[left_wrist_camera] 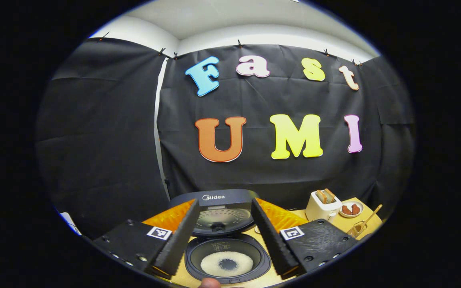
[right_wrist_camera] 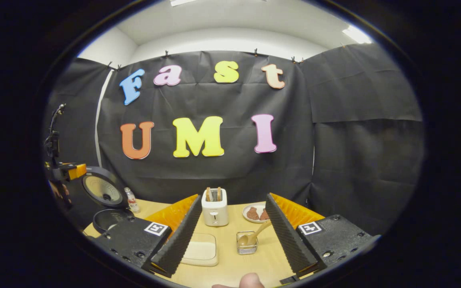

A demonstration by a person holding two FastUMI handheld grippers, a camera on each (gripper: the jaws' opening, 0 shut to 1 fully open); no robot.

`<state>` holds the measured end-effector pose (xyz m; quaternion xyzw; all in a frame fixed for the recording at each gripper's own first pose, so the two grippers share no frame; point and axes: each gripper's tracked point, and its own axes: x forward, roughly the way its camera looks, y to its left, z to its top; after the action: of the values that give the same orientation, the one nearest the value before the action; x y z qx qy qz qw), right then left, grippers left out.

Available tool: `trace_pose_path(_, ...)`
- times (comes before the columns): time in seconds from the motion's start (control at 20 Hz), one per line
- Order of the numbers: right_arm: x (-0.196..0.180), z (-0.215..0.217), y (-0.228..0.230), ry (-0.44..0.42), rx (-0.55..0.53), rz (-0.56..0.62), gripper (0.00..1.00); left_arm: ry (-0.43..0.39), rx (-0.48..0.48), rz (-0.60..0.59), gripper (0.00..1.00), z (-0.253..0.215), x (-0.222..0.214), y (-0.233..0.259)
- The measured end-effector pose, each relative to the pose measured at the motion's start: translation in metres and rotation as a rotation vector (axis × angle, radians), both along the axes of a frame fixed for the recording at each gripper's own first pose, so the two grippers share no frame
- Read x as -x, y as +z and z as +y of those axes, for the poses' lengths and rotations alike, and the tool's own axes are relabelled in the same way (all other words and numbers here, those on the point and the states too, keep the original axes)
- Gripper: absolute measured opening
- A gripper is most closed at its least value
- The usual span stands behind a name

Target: Close the left gripper, press the button to open the rice cooker; take a wooden spoon from the chopstick holder with the right hand, scoop a spoonful of rice and pour it into the rice cooker, then put the wooden spoon back into the chopstick holder.

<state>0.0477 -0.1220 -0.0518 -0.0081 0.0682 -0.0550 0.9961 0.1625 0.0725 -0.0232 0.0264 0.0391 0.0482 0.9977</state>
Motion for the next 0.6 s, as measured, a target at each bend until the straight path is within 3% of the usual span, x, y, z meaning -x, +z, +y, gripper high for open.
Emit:
trace_pose_path(0.05,0.0,0.0,-0.003,0.001,0.0,0.004,0.99,0.003,-0.007,-0.01,1.0,-0.002,0.005,0.002)
trace_pose_path(0.15,0.002,-0.003,-0.006,0.005,0.002,0.009,0.99,-0.001,-0.03,-0.018,0.9,-0.009,0.015,0.001)
trace_pose_path(0.2,0.002,-0.005,-0.008,0.007,0.004,0.012,0.99,-0.009,-0.039,-0.019,0.97,-0.014,0.021,0.002)
trace_pose_path(0.25,0.002,-0.006,-0.01,0.008,0.004,0.018,0.99,-0.019,-0.044,-0.027,0.9,-0.021,0.028,0.004)
trace_pose_path(0.3,0.001,-0.009,-0.013,0.01,0.002,0.023,0.99,-0.028,-0.047,-0.04,0.97,-0.027,0.035,0.007)
trace_pose_path(0.6,-0.013,-0.04,-0.029,0.004,-0.021,0.038,1.0,-0.043,0.007,-0.08,0.97,-0.061,0.066,0.016)
